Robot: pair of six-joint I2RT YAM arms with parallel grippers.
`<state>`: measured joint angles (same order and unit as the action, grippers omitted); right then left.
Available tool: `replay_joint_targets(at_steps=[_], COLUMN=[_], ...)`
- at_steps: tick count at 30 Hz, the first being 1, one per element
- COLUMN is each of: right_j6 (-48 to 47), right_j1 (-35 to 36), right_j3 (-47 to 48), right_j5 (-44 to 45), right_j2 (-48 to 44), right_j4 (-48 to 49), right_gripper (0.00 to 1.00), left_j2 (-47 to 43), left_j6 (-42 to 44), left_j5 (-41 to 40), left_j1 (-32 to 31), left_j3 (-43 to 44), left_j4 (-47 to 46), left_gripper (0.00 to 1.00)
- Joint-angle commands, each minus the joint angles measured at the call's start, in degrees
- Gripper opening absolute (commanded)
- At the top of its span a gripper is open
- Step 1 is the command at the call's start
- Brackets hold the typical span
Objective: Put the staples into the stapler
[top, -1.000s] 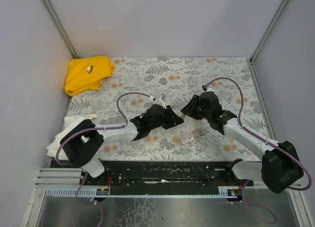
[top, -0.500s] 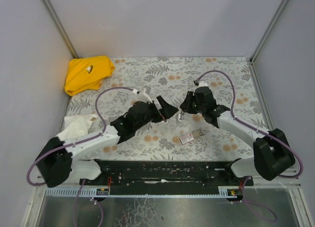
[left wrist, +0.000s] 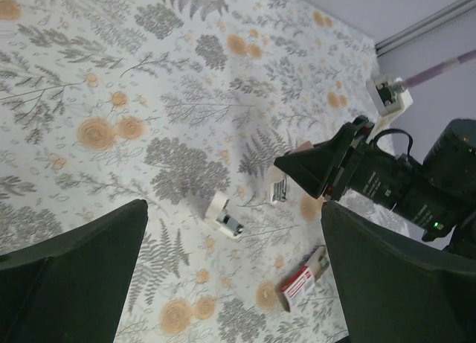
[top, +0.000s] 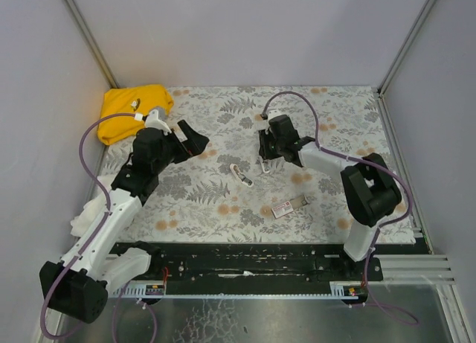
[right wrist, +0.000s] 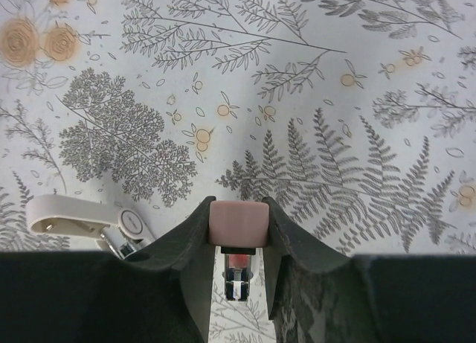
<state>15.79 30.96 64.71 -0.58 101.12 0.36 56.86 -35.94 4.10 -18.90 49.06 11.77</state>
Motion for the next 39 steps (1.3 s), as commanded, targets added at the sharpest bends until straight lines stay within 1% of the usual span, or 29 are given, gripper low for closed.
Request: replay_joint_targets(at_steps=[1, 4, 6, 9, 14, 16, 19, 22, 24, 26, 29, 32, 35, 37, 39], right_j6=[-4.67, -4.72, -4.67, -4.32, -3.63, -3.55, -3.38, -2.61, -1.67, -0.11, 2.75, 6.05, 7.28, 5.82, 4.61], right_j1=[2.04, 2.43, 2.60, 2.61, 2.61, 2.62, 2.61, 2.62, 2.57, 2.17, -1.00, -8.09, -14.07, -15.11, -15.08], right_j3=[5.98, 7.24, 7.68, 7.80, 7.59, 7.32, 6.66, 5.24, 3.40, 0.81, -3.91, -10.67, -16.02, -17.95, -18.94], right_j5=[1.67, 2.00, 2.06, 1.93, 2.07, 1.92, 1.96, 2.47, 2.80, 3.37, 1.21, -5.19, -8.52, -7.71, -7.06], right_j2=[4.47, 6.50, 7.27, 7.85, 7.99, 7.47, 5.93, 1.99, -1.49, -5.24, -11.74, -17.47, -23.36, -26.62, -29.07], right_j4=[-2.51, -3.44, -3.74, -4.02, -4.19, -4.19, -4.21, -5.28, -6.45, -7.74, -9.46, -9.99, -10.60, -12.57, -15.46], right_gripper=[0.01, 0.01, 0.04, 0.16, 0.45, 0.53, 0.62, 0.68, 0.71, 0.74, 0.75, 0.75, 0.74, 0.72, 0.66], left_j2=[0.37, 1.03, 1.13, 1.08, 0.84, 0.67, 0.16, -0.28, -0.49, -0.19, 2.09, 7.22, 13.89, 18.46, 22.68], left_j6=[6.37, 6.66, 6.87, 7.71, 9.74, 10.45, 11.43, 13.03, 12.55, 11.66, 10.02, 9.12, 8.58, 8.17, 6.92], left_j5=[5.88, 7.49, 7.98, 8.09, 7.44, 7.39, 7.66, 7.78, 8.00, 6.55, 0.79, -3.10, -4.63, -4.21, -3.48], left_j1=[3.31, 4.63, 5.15, 5.49, 5.54, 5.58, 5.54, 5.47, 4.50, 0.45, -10.02, -19.91, -28.02, -31.27, -32.99], left_j3=[0.43, -0.17, -0.79, -1.28, -1.33, -1.47, -1.72, -1.96, -2.04, -1.96, -1.28, 0.76, 3.72, 5.56, 7.48], left_j4=[4.82, 4.39, 3.82, 3.66, 4.86, 5.18, 5.39, 5.71, 5.53, 4.65, 2.05, -1.51, -5.18, -7.48, -8.61], left_gripper=[1.00, 1.00, 1.00, 1.00, 1.00, 1.00, 1.00, 1.00, 0.99, 0.97, 0.93, 0.85, 0.77, 0.75, 0.69])
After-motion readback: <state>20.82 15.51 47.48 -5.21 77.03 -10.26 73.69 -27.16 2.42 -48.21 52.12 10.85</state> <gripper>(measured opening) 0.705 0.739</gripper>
